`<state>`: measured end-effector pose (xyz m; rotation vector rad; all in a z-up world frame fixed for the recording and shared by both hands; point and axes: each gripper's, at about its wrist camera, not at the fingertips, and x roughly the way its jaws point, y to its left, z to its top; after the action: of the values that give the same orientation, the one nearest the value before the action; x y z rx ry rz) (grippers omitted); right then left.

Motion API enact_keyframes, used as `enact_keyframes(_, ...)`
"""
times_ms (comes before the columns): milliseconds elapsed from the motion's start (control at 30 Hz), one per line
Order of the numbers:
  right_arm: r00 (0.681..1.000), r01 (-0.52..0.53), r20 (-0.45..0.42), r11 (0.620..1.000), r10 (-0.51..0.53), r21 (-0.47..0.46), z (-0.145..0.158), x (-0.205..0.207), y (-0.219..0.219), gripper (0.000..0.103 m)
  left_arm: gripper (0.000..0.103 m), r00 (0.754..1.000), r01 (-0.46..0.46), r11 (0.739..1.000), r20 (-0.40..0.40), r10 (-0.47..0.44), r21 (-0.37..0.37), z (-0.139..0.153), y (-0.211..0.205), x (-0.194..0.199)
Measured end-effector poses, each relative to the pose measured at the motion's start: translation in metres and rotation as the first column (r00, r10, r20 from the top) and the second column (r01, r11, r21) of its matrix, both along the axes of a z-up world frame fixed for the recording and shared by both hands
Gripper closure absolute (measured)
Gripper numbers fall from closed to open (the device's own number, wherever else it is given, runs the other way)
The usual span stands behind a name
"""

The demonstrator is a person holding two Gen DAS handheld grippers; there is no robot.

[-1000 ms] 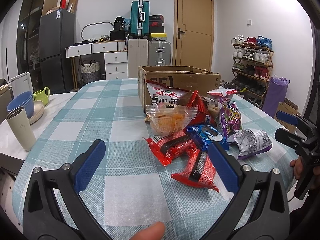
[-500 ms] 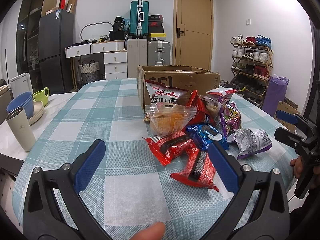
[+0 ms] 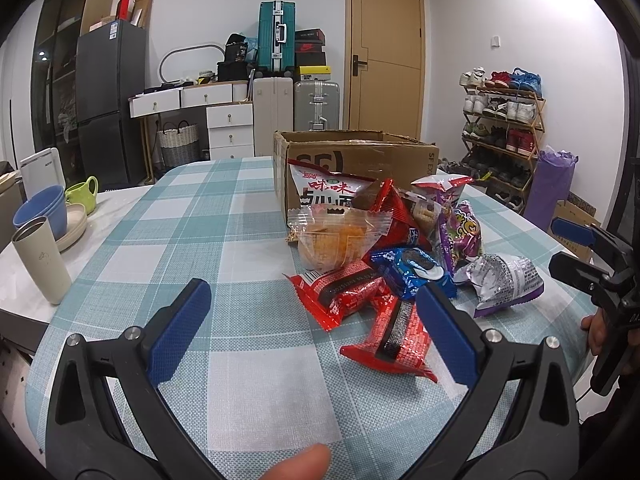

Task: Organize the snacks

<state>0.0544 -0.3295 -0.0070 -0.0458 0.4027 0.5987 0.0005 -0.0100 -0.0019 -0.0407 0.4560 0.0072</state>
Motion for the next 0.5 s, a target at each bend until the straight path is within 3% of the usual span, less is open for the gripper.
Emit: enact_keyframes(500,0.999,0.014,-0.04,1.0,-0.014,0.005,0.0016,0.0065,-0.0005,0.0,0.001,1.0,0.0,1.0,-0.027,-0.001,-0.017,-0.0043,-0.0058,0.0031)
